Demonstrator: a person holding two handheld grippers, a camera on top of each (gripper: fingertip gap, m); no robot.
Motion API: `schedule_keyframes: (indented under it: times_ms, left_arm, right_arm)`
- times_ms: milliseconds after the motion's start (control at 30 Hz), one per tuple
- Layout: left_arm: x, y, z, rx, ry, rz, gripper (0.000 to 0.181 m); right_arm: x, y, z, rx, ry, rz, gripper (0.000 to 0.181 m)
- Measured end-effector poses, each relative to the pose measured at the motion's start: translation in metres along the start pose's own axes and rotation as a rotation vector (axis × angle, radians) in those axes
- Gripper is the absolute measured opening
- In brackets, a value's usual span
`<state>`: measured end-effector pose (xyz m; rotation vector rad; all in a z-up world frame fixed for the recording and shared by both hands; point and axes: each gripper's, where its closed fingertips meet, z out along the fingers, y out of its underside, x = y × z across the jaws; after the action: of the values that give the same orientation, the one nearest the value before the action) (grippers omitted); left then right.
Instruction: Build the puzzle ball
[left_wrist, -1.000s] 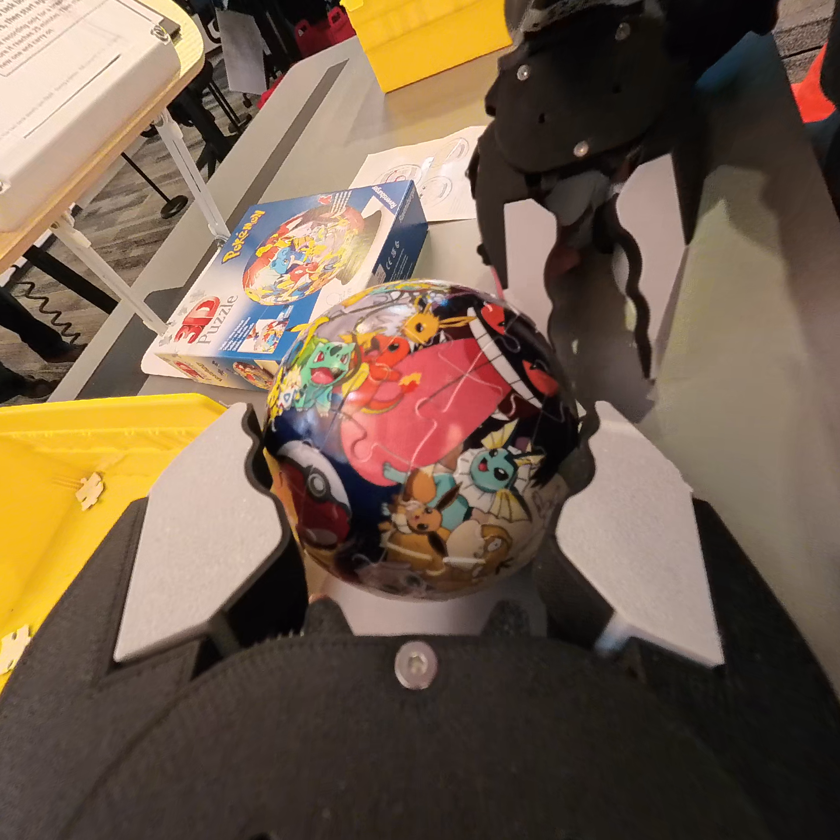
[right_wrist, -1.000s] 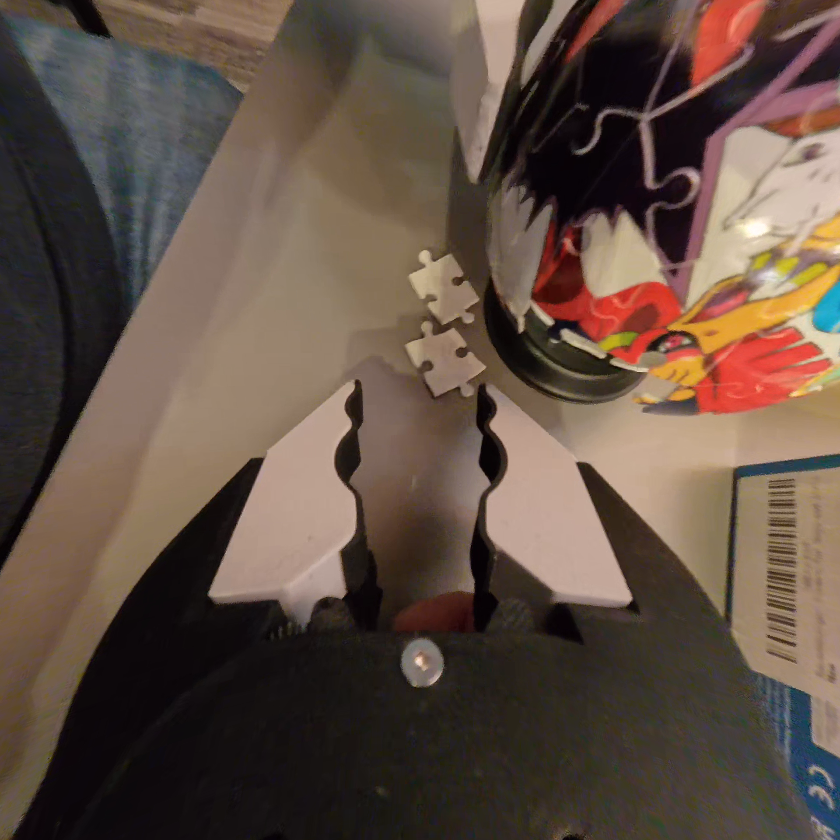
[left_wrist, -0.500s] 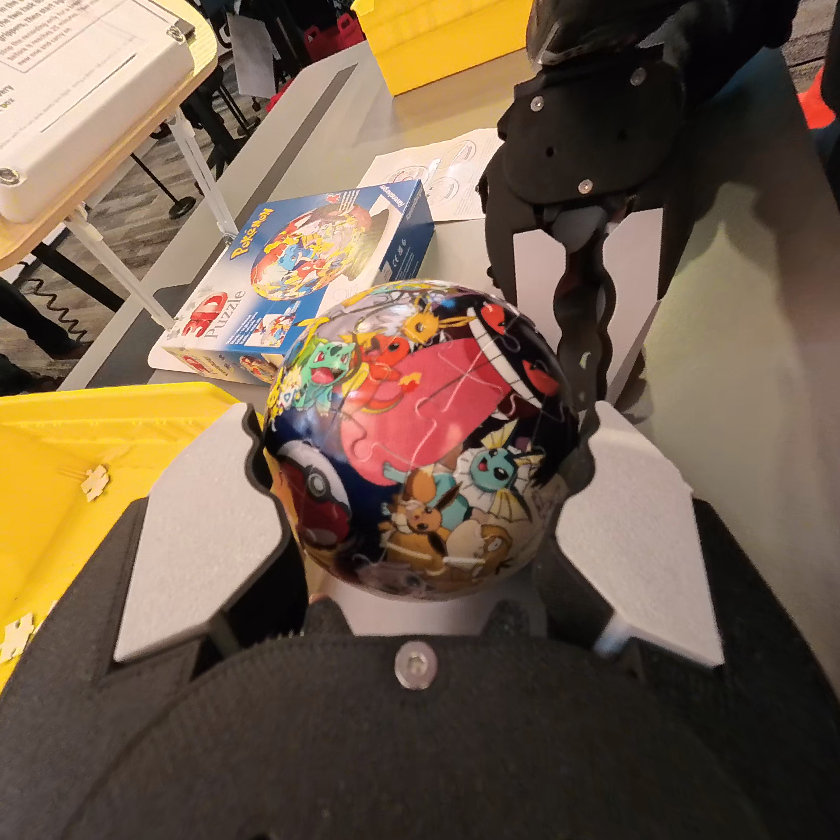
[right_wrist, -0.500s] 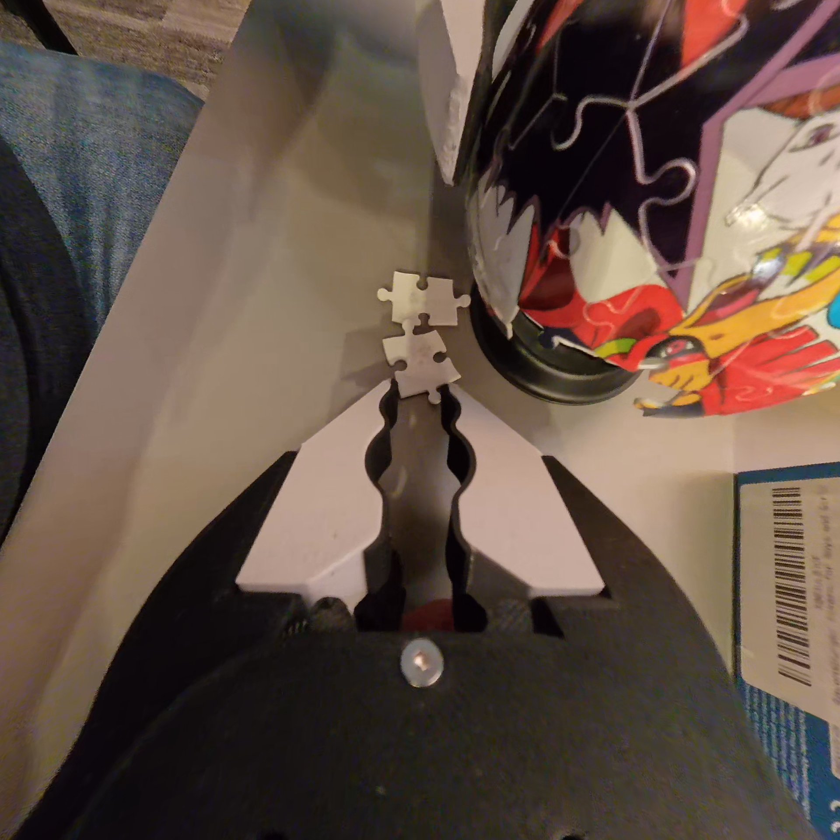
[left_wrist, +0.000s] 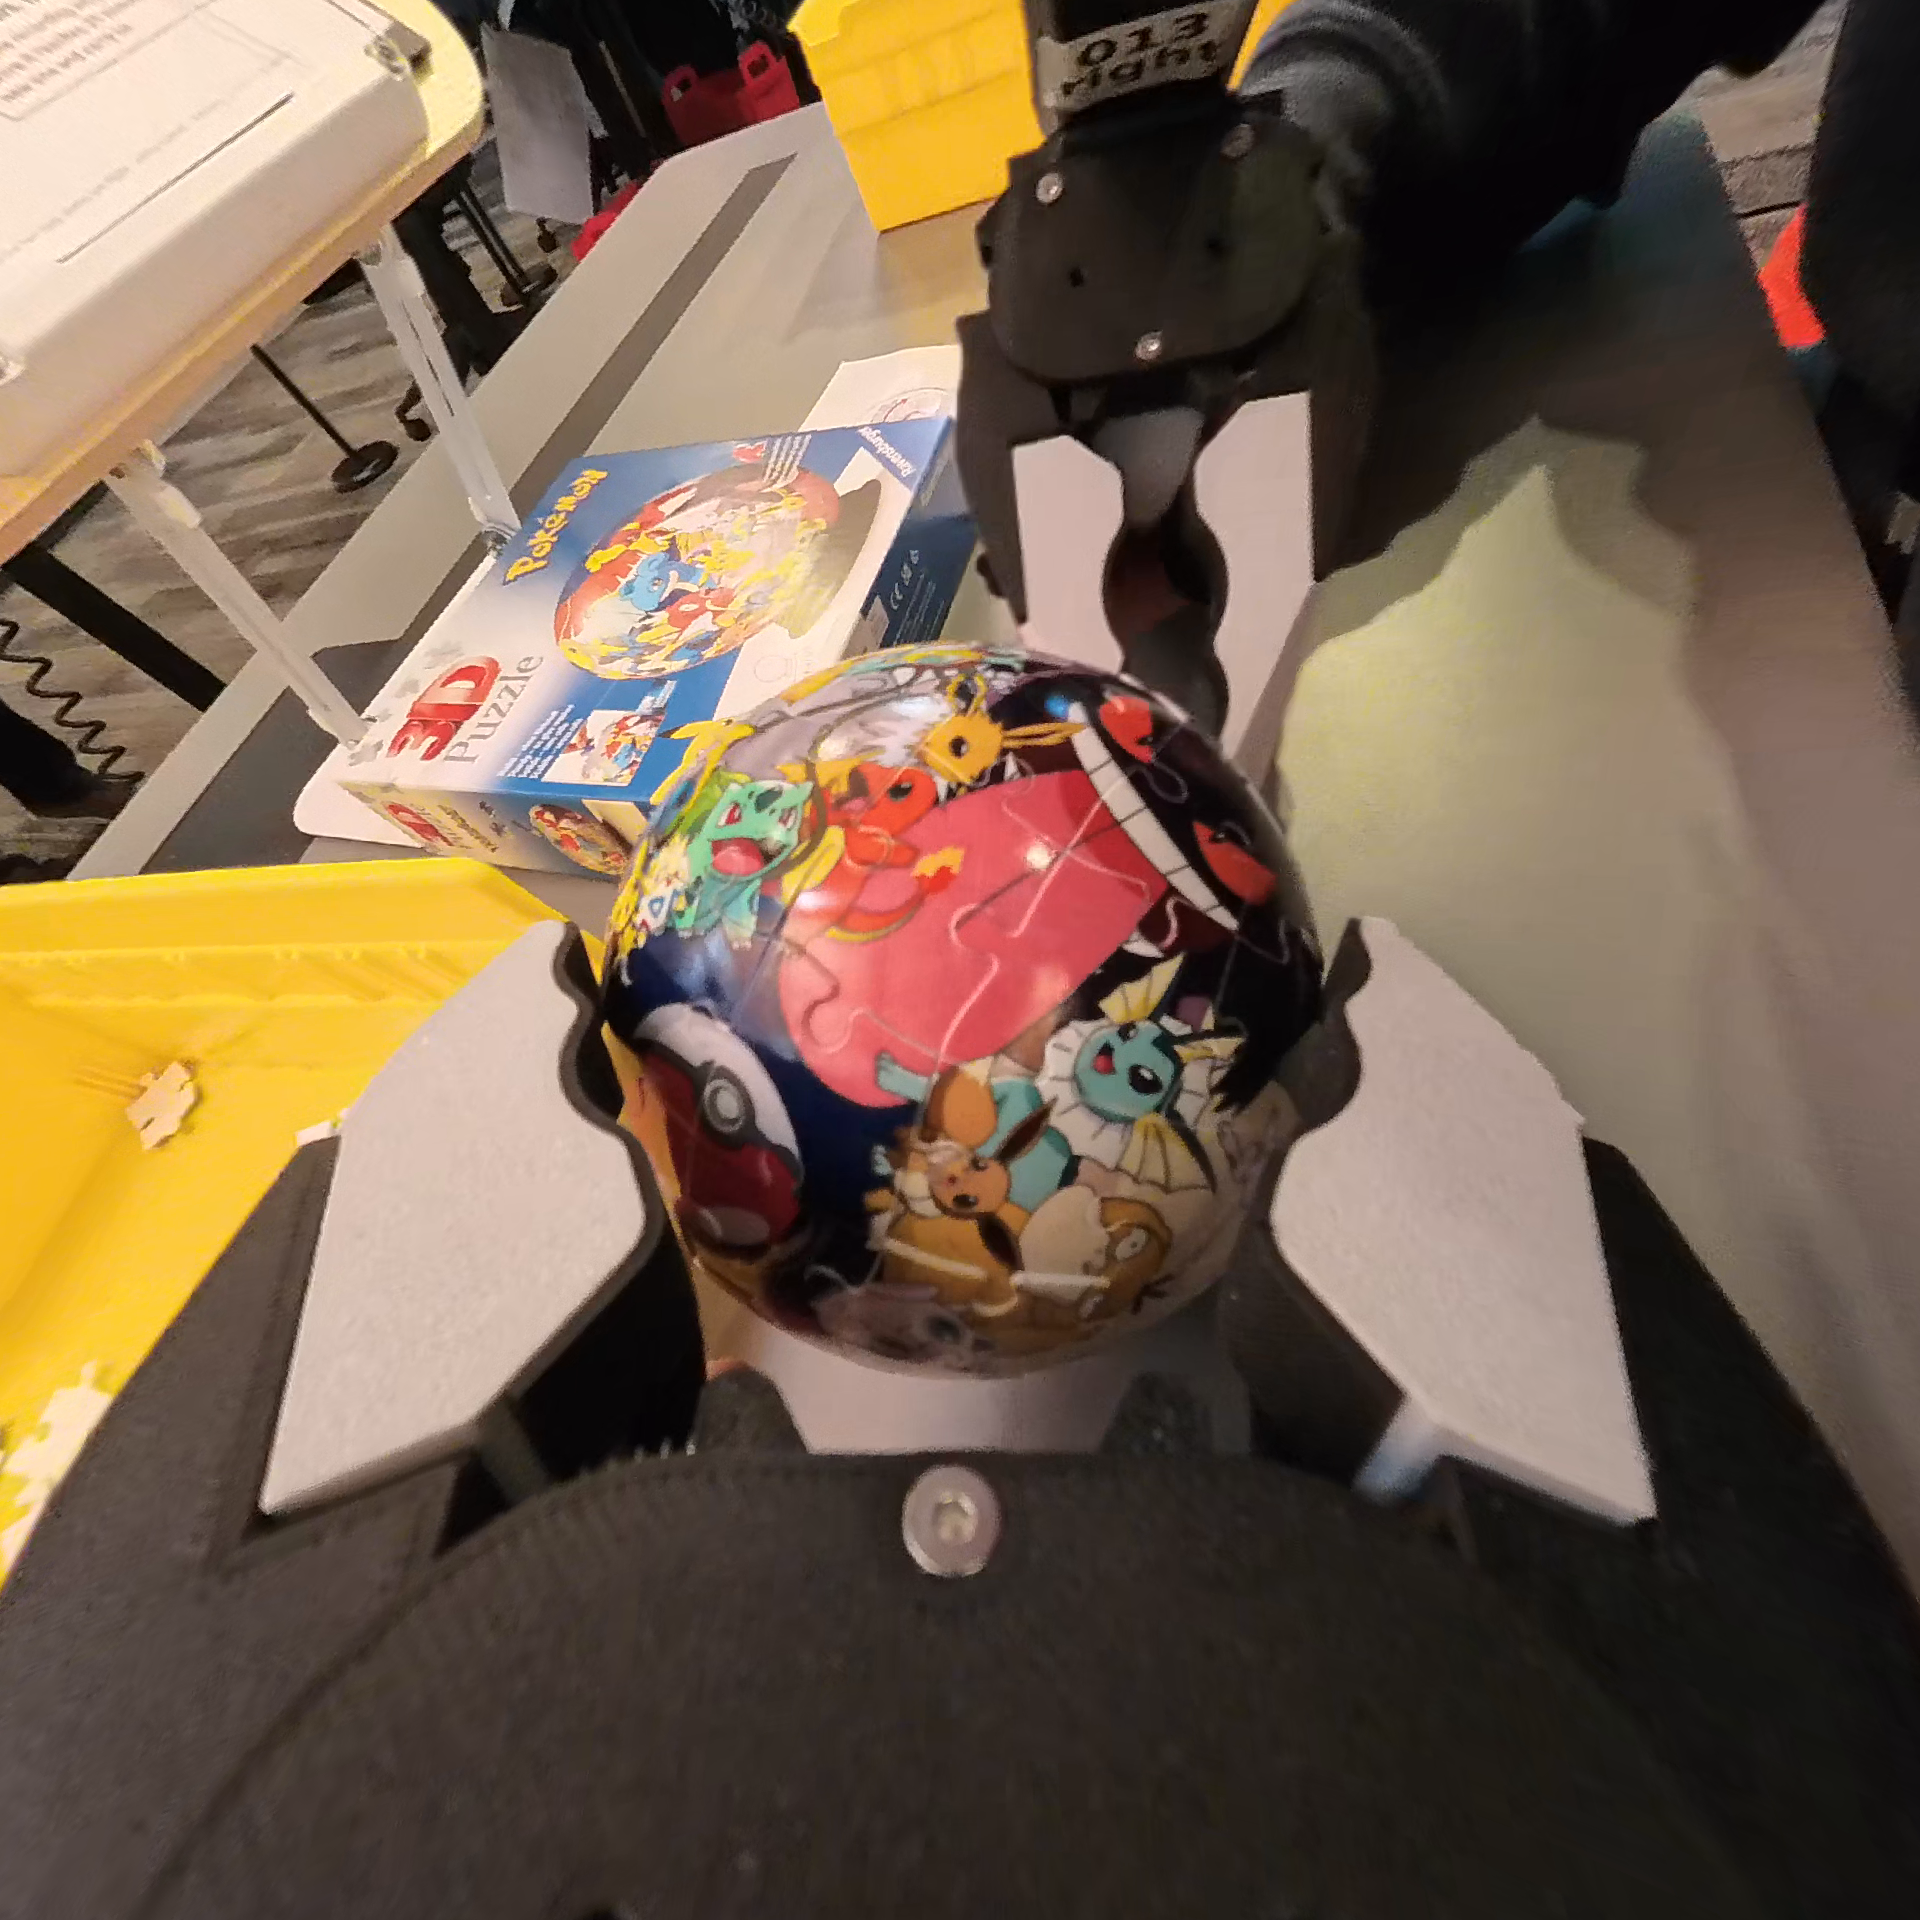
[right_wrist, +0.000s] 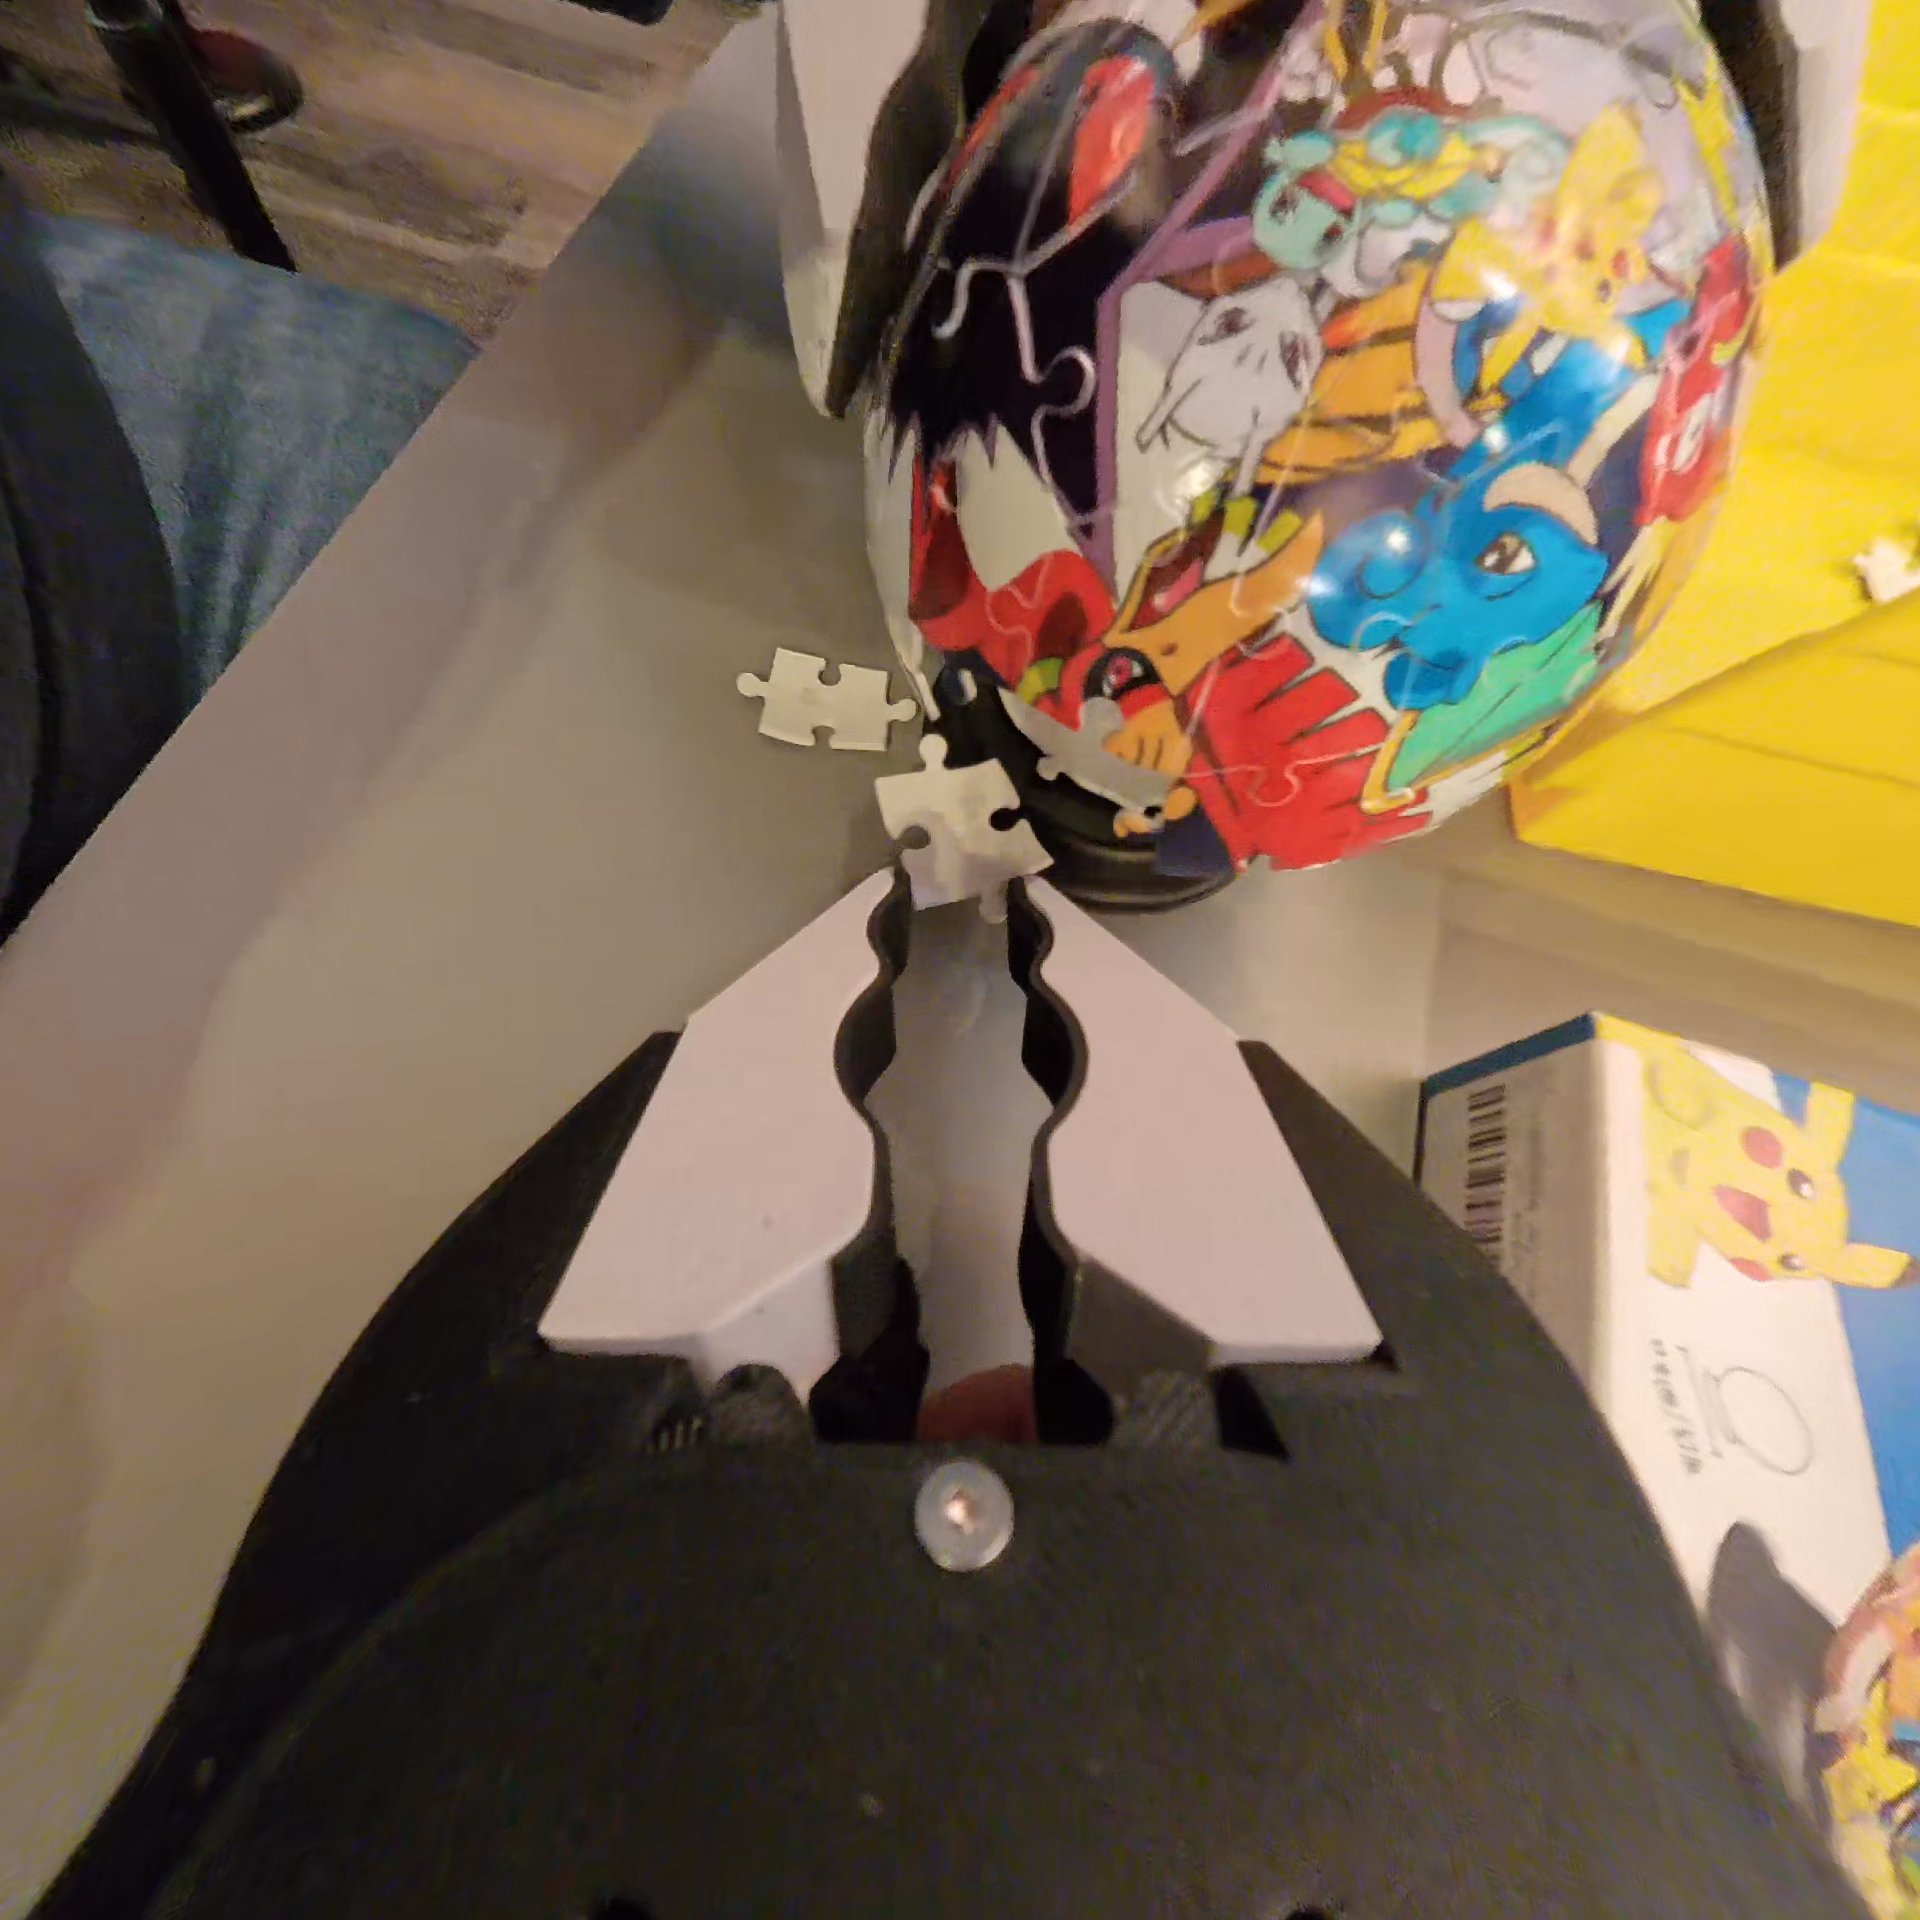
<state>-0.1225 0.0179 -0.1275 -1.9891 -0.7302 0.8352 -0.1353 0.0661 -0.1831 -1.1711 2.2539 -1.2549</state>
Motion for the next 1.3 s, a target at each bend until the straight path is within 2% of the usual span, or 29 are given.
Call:
schedule_keyframes:
  times_ms: [267,900,1300]
  left_arm:
    - [-0.003,-0.002,0.001,0.036,0.034,-0.046,0.128]
    - [-0.002,-0.003,0.002,0.034,0.06,-0.042,0.128]
    - [-0.001,0.0,0.0,0.012,0.072,-0.002,0.128]
  right_arm:
    - [0.001,-0.004,0.005,0.067,-0.114,-0.047,0.016]
    - [-0.002,0.001,0.022,-0.004,-0.092,-0.11,0.016]
    - [-0.006,-0.006,0.019,0.037,-0.135,-0.058,0.016]
